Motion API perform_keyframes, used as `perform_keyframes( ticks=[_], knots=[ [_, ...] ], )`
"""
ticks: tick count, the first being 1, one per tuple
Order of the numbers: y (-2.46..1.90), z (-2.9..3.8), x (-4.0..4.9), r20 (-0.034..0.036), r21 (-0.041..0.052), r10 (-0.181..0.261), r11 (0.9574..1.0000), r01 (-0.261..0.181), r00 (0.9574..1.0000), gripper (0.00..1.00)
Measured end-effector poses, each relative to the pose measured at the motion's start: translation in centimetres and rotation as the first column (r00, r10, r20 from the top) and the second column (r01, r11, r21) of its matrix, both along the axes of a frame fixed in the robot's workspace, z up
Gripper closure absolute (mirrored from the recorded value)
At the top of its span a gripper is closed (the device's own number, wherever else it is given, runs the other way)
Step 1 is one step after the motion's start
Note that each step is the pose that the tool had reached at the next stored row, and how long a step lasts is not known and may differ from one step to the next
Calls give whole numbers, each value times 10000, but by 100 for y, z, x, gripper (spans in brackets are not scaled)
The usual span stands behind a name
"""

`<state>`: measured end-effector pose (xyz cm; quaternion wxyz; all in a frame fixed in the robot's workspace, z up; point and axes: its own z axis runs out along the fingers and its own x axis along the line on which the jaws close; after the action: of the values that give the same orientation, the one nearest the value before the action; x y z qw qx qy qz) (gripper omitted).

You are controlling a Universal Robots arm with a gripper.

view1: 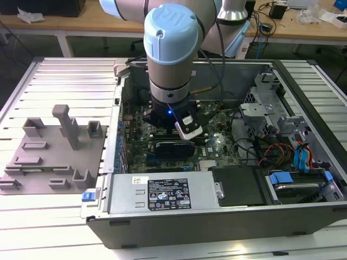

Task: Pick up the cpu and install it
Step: 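Install the second cpu locking lever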

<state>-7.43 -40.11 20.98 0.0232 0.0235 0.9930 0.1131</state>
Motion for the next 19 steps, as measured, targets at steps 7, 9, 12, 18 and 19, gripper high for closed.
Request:
perform_keyframes(
  ticks=[7, 9, 12, 18, 19],
  knots=[
    [-61, -26, 0, 3, 466, 2, 9989, -2, 10000, 89],
    [-69, -34, 0, 4, 588, 2, 9983, -3, 10000, 89],
    [-83, -50, -2, 9, 831, 2, 9965, -3, 10000, 89],
    [-109, -87, -6, 19, 1156, 1, 9933, -3, 10000, 89],
    [-112, -95, -8, 22, 1196, 1, 9928, -3, 10000, 89]
  ],
)
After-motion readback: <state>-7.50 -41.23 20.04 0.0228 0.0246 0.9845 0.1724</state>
